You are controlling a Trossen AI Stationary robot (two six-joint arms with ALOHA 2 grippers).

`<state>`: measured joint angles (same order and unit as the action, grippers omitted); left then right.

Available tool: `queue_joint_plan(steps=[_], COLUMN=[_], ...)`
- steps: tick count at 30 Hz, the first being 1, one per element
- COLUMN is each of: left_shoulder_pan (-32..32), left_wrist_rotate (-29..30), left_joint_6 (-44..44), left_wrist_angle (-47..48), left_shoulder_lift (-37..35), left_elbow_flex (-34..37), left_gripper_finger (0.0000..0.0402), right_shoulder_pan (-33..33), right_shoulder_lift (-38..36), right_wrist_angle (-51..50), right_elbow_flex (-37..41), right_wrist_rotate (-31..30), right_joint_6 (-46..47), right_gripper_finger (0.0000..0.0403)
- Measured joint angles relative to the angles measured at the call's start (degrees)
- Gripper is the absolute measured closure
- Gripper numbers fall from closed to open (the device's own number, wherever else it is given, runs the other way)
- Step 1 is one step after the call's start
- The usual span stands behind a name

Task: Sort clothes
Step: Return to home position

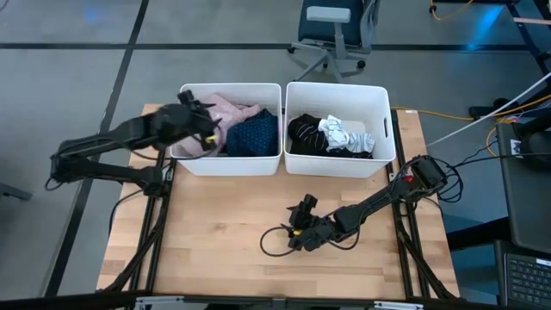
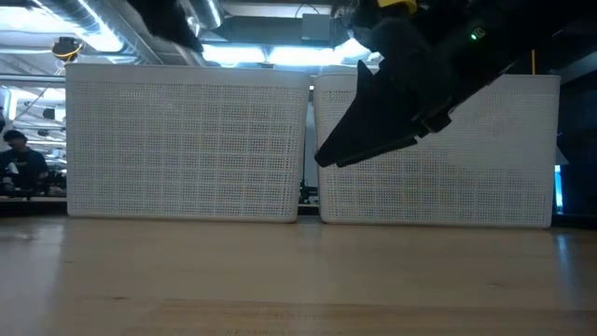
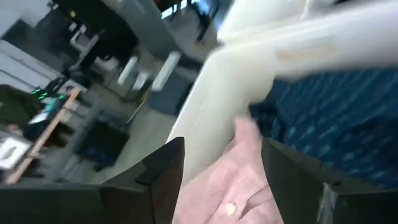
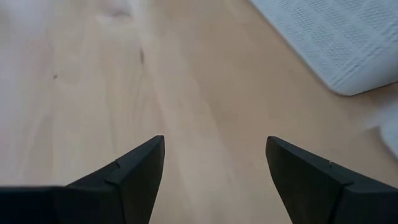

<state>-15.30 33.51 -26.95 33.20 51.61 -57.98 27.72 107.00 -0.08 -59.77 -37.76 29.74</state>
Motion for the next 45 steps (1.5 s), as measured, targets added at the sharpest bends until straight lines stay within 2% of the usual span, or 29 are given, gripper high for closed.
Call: queue_joint_plan(steps=[2,8,13,21,26,30,32,35,42,45], left_shoulder_pan=[1.2,4.88,9.3,16.58,20.82,22.62,22.98,22.94,22.15,22.2], left_wrist_rotate=[-2.49,-15.36,-28.6,-29.96,-29.9,-29.84,-29.72,-29.72,-28.43,-28.43], left_joint_6=[1.72,6.99,14.01,21.31,20.82,21.07,21.03,20.83,19.38,18.97], left_wrist_angle=[0.2,-1.02,5.04,2.24,-8.06,-16.42,-19.24,-23.75,-26.85,-26.31], left_shoulder_lift=[-2.62,-9.13,-12.21,-15.54,-16.4,-15.36,-14.68,-14.35,-14.59,-14.54], left_elbow_flex=[-0.79,-1.19,-0.11,8.06,15.55,20.69,22.86,25.43,25.71,25.88], left_gripper_finger=[0.0197,0.0204,0.0212,0.0232,0.0255,0.0274,0.0283,0.0293,0.0314,0.0321], right_shoulder_pan=[-0.01,0.01,0.0,0.01,0.04,1.78,2.54,2.34,-2.9,-4.88], right_shoulder_lift=[0.0,0.0,0.0,0.0,-0.77,-6.26,-9.07,-13.39,-22.2,-25.06], right_wrist_angle=[0.22,2.51,3.61,5.56,4.57,-0.18,-1.86,-3.47,-9.88,-10.56], right_elbow_flex=[0.0,-0.02,0.0,-0.02,-0.01,-0.04,-0.04,-0.04,-0.07,1.18], right_wrist_rotate=[1.49,2.37,2.43,2.6,2.99,1.09,-0.25,1.16,16.74,19.29], right_joint_6=[0.02,-0.04,-1.7,-1.53,-1.7,-2.26,-4.07,-8.32,-18.07,-20.69], right_gripper_finger=[0.0123,0.0123,0.0123,0.0123,0.0123,0.013,0.0148,0.0195,0.0329,0.0371])
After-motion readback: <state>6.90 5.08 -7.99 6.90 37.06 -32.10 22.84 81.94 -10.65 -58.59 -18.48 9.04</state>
